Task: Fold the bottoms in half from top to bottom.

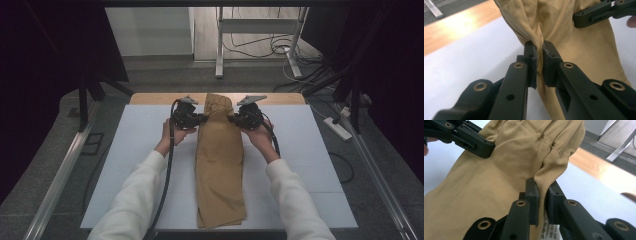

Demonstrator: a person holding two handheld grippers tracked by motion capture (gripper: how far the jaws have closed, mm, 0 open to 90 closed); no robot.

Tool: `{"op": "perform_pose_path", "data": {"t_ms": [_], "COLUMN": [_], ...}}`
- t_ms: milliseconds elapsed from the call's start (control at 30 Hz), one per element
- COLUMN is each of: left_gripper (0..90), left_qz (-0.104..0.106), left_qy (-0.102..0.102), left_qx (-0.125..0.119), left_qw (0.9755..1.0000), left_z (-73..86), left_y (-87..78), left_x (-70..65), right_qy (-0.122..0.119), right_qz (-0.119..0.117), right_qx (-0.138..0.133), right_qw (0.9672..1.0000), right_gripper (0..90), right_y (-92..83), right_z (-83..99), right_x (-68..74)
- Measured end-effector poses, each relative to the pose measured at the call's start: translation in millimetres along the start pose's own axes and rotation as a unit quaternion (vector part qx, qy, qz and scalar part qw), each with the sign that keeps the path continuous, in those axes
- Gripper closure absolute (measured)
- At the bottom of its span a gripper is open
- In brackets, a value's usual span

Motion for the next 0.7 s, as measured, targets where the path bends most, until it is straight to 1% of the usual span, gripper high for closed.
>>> {"op": "perform_pose_path", "data": {"t_ms": [67, 133, 200, 300, 400, 467, 700], "left_gripper": [82.3, 82.6, 82.6, 82.5, 82.5, 82.5, 82.4], "left_qz": [-0.006, -0.009, -0.01, -0.004, -0.005, -0.006, -0.001], "left_qy": [0.005, 0.01, 0.01, 0.007, 0.008, 0.01, 0.009], "left_qx": [-0.009, -0.021, -0.022, -0.016, -0.013, -0.013, -0.014], "left_qw": [0.9999, 0.9997, 0.9997, 0.9998, 0.9999, 0.9998, 0.9999], "left_z": [-6.5, -10.0, -10.1, -7.0, -3.9, -2.3, 3.3], "left_y": [-5.3, -9.8, -10.2, -7.9, -5.7, -4.9, -2.6], "left_x": [-0.1, -2.3, -3.5, -4.1, -5.4, -5.8, -4.7], "right_qy": [-0.002, -0.006, -0.009, -0.013, -0.011, -0.013, -0.014], "right_qz": [0.005, 0.016, 0.021, 0.023, 0.021, 0.021, 0.019], "right_qx": [-0.007, -0.021, -0.029, -0.022, -0.022, -0.02, -0.018], "right_qw": [1.0, 0.9996, 0.9993, 0.9994, 0.9995, 0.9995, 0.9996], "right_gripper": [81.5, 81.4, 81.5, 81.4, 81.5, 81.5, 81.5], "right_y": [-3.9, -9.1, -11.6, -10.4, -8.1, -7.0, -3.6], "right_z": [-5.6, -10.1, -11.5, -8.5, -4.4, -2.5, -0.5], "right_x": [-3.9, -5.8, -6.6, -5.6, -3.7, -2.5, -0.5]}}
Point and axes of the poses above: each handheld gripper's, and its own axes: y roughly forward along the jaws, z roughly out of its underside, x roughly to its left, the point moved 3 cm from there along y, roughly forward along the jaws, and after that the axes turned 14 degrees about x, right-handed, at the moved point
